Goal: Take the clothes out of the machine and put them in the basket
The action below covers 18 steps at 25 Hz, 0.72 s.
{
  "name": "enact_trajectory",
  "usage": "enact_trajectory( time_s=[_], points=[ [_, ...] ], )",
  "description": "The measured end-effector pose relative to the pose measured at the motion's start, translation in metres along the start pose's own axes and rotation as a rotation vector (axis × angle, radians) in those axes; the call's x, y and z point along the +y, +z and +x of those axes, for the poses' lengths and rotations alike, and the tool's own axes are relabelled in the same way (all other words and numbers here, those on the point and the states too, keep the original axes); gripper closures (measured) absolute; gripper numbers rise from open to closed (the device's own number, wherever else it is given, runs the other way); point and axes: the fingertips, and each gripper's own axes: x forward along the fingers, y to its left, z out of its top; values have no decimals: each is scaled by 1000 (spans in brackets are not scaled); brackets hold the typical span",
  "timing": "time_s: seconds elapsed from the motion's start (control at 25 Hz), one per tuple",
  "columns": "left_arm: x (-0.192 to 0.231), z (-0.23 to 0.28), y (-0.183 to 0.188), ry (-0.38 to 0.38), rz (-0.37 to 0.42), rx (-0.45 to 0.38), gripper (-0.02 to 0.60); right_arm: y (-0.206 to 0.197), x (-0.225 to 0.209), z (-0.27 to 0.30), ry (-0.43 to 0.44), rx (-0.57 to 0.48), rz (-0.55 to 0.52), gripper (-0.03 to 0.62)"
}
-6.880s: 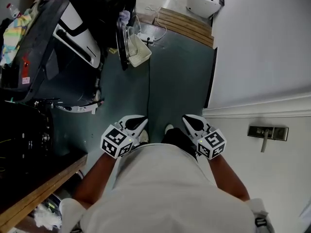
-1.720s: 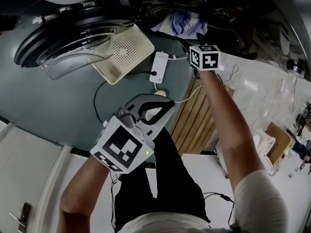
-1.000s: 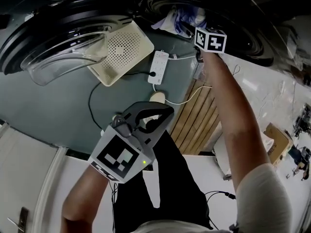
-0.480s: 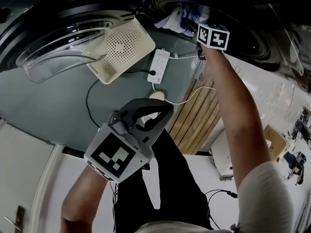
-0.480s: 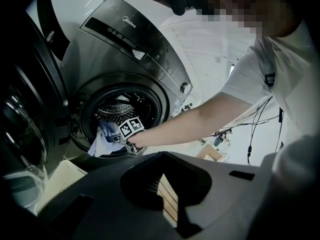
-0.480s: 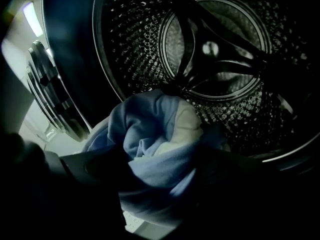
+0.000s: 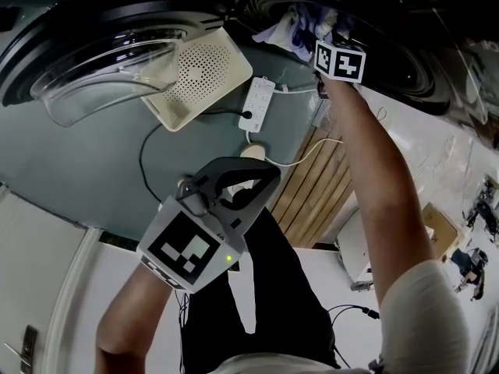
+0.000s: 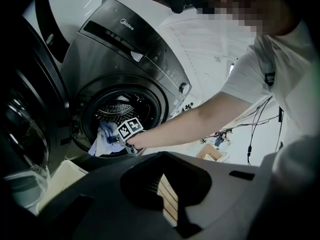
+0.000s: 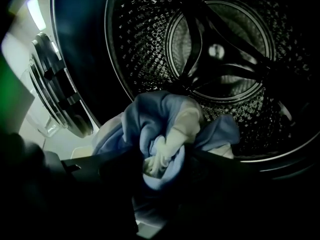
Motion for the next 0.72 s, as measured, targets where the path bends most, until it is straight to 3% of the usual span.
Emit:
enact_trajectory(
  time_s=[0.28, 0.72],
  points=[
    [-5, -7, 0, -7, 7, 5, 583, 2, 4, -11, -13, 9, 5, 412],
    [-18, -19, 9, -17, 30, 4, 583, 13, 22, -49, -20, -45, 60, 421]
  ],
)
